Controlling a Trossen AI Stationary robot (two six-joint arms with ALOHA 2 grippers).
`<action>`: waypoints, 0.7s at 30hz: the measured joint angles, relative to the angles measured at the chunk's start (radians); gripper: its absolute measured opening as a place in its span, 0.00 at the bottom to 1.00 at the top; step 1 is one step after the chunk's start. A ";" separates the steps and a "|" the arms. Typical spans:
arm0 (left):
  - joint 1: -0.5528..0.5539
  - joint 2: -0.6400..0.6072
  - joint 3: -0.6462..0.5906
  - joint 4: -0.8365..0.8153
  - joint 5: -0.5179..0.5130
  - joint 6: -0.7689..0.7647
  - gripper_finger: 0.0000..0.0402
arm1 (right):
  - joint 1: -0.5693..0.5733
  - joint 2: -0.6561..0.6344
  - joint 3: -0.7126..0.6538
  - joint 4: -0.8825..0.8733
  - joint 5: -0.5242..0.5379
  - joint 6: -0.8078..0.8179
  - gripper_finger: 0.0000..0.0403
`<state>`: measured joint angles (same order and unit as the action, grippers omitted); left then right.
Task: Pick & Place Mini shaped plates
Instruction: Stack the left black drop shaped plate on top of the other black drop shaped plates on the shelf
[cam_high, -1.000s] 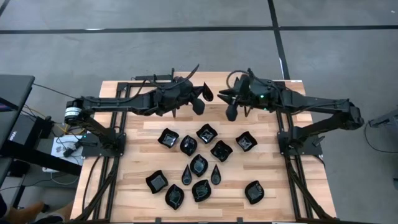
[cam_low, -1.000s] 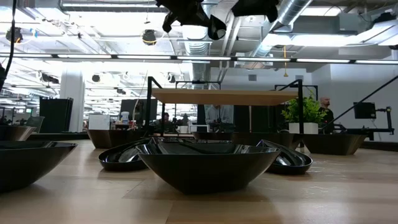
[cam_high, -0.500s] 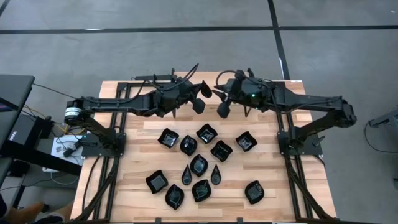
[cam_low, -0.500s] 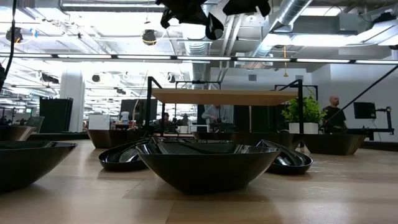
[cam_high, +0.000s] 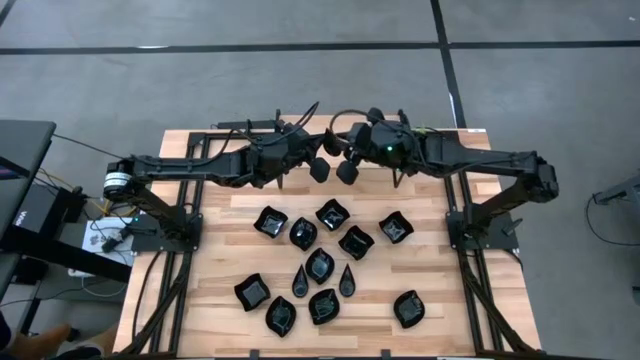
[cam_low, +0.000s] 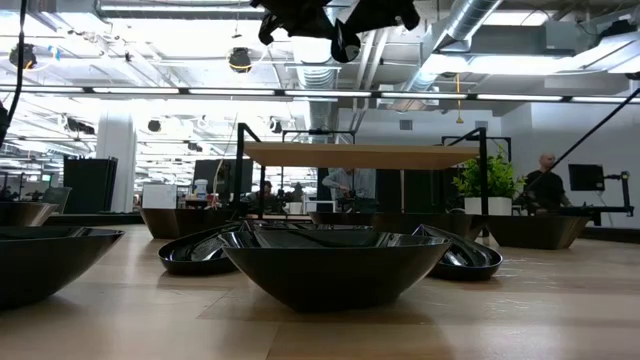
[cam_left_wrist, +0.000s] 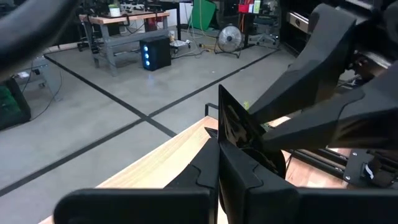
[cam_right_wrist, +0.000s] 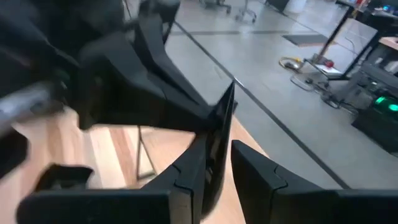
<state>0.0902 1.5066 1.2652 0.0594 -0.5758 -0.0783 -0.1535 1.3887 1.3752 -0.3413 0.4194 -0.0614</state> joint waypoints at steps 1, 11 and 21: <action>0.000 0.000 0.000 0.000 0.000 0.000 0.01 | 0.000 0.005 0.011 -0.002 0.005 -0.001 0.18; 0.001 0.000 0.000 0.003 -0.001 0.003 0.01 | -0.015 0.009 0.028 -0.018 0.027 -0.001 0.18; 0.000 0.000 0.000 0.010 -0.001 0.003 0.01 | -0.024 0.009 0.028 -0.017 0.023 0.000 0.15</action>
<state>0.0906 1.5070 1.2652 0.0689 -0.5769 -0.0750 -0.1776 1.3975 1.4033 -0.3584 0.4427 -0.0616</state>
